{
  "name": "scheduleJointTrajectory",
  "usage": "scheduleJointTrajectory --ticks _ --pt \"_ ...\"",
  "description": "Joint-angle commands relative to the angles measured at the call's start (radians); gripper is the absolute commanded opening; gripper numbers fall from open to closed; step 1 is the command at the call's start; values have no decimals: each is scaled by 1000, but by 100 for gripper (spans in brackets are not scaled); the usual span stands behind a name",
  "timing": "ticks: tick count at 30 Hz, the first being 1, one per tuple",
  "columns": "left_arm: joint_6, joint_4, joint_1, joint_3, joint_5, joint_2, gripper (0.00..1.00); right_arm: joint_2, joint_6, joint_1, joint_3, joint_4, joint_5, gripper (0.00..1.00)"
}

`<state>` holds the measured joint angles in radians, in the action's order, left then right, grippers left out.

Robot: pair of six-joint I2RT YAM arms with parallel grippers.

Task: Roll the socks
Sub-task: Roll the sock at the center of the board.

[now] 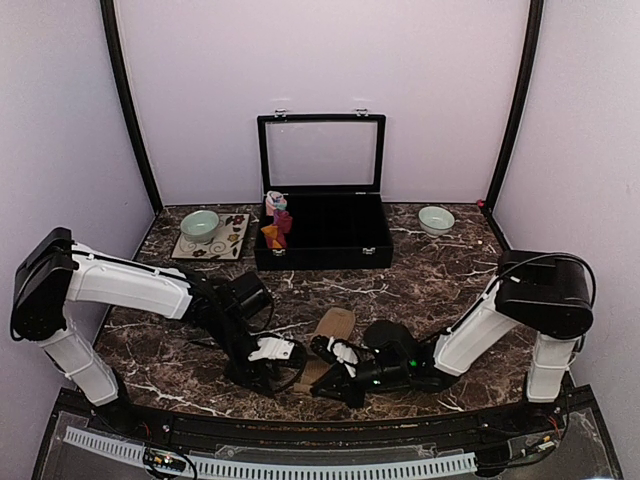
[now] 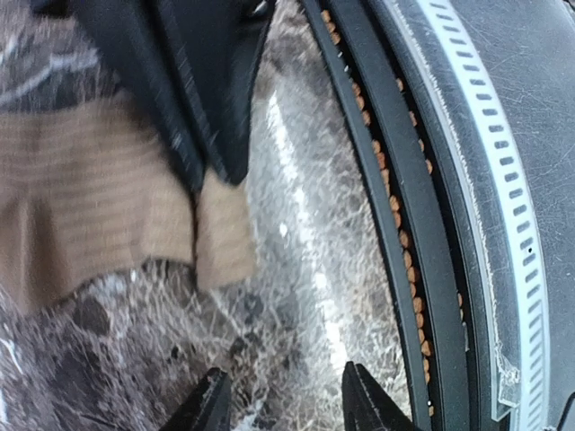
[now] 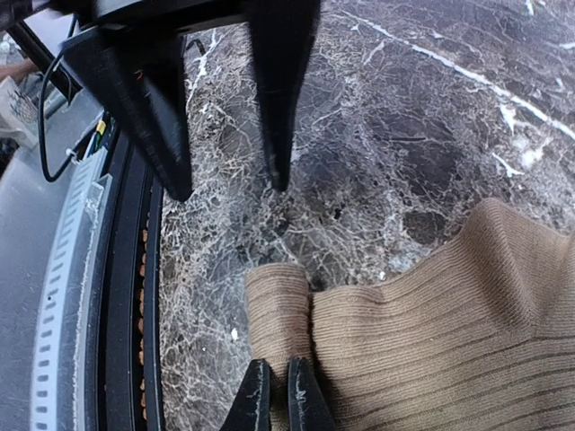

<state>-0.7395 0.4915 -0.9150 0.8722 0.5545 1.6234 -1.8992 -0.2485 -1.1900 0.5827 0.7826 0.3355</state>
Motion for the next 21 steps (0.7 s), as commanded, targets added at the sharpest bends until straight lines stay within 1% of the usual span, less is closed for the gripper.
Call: scheduleJointTrajectory --ticks 1,9,13,16,21 --pt "-33 -114 -46 -33 -25 -69 45 -117 -80 32 -44 -304 24 0" --pt "-59 -147 -108 -23 -56 -47 43 -178 -165 88 -88 -214 57 0" --pt "-51 -215 -155 -10 -143 -5 42 -192 -191 110 -95 -187 79 0" --pt "-33 -263 -165 14 -192 26 40 -202 -195 118 -87 -193 92 0" --pt "-54 -279 -187 17 -230 45 38 -209 -187 124 -80 -236 103 0"
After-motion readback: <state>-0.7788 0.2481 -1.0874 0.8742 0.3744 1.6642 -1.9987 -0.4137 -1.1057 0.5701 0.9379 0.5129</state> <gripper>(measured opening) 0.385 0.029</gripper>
